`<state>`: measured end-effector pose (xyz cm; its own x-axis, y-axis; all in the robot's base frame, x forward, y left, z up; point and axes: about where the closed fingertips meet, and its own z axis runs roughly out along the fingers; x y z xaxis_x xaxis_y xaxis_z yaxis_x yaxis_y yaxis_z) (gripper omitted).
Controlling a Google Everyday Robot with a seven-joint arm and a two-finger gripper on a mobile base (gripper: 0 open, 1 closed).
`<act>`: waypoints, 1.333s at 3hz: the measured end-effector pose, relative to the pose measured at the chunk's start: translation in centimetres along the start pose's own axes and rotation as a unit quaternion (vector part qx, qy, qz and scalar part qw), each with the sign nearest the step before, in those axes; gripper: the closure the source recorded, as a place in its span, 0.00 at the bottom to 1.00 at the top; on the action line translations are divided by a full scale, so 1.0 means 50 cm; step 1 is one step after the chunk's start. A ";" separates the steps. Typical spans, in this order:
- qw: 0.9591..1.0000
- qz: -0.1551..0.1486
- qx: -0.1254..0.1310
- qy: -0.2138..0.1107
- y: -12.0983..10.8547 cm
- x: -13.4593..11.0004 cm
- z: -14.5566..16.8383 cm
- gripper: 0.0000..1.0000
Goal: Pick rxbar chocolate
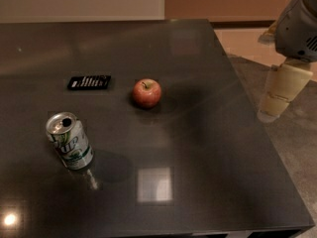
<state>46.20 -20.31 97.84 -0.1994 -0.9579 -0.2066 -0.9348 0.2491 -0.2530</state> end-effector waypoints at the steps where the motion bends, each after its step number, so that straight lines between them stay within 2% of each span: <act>1: 1.000 -0.013 -0.002 -0.007 -0.020 -0.036 0.015 0.00; 2: 1.000 -0.025 -0.007 -0.017 -0.038 -0.078 0.034 0.00; 4: 0.998 -0.026 -0.030 -0.041 -0.106 -0.211 0.108 0.00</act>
Offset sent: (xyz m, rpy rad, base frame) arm 0.0564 0.0702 -0.0143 0.0489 0.0331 0.0847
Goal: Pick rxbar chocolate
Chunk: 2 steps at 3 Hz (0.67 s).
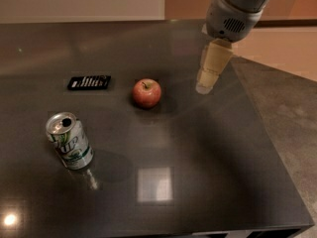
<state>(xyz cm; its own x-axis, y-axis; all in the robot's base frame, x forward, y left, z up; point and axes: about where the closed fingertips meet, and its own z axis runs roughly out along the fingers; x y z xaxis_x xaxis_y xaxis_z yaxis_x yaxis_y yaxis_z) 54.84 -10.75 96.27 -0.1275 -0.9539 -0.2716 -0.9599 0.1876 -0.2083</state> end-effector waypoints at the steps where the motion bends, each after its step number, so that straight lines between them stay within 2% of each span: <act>1: 1.000 0.004 -0.006 -0.007 -0.035 -0.044 0.034 0.00; 2: 1.000 0.015 -0.017 -0.011 -0.074 -0.105 0.096 0.00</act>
Offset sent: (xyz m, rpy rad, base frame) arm 0.0838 0.0851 -0.0407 0.0422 0.0730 -0.0324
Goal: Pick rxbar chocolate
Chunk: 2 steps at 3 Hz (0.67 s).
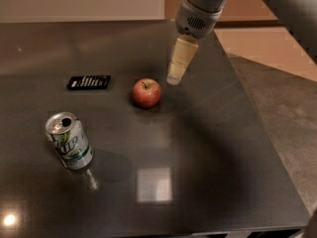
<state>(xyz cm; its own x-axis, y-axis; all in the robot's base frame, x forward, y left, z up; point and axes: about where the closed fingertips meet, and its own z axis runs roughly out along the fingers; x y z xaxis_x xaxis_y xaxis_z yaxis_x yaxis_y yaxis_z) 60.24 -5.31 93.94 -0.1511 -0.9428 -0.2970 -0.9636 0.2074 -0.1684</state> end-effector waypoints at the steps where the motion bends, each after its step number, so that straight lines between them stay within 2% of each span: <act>1: 1.000 0.006 -0.012 0.002 -0.014 -0.036 0.051 0.00; 2: 1.000 0.002 -0.023 0.007 -0.013 -0.075 0.095 0.00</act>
Offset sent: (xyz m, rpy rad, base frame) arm 0.0279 0.0749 -0.0478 -0.0216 0.0786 0.0249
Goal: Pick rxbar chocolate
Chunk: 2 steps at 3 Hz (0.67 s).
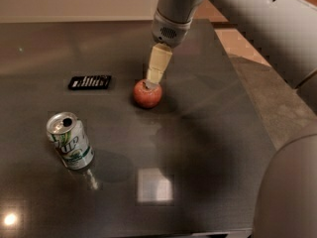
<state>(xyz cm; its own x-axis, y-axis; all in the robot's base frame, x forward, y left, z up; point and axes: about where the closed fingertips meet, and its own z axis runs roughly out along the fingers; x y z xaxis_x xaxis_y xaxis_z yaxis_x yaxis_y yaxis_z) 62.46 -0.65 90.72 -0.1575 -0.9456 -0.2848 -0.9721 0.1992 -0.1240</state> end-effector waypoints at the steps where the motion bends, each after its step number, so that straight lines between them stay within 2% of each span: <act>1: 1.000 -0.009 -0.010 -0.002 0.007 -0.045 0.023 0.00; 2: 0.999 -0.036 -0.022 -0.009 0.038 -0.122 0.044 0.00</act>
Offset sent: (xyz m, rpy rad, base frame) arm -0.0066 0.0711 -0.0028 0.0092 0.0275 0.0863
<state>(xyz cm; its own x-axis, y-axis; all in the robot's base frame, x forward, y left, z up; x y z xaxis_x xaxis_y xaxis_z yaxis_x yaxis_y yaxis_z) 61.95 6.07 90.12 -0.0845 -0.9518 -0.2947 -0.9875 0.1195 -0.1029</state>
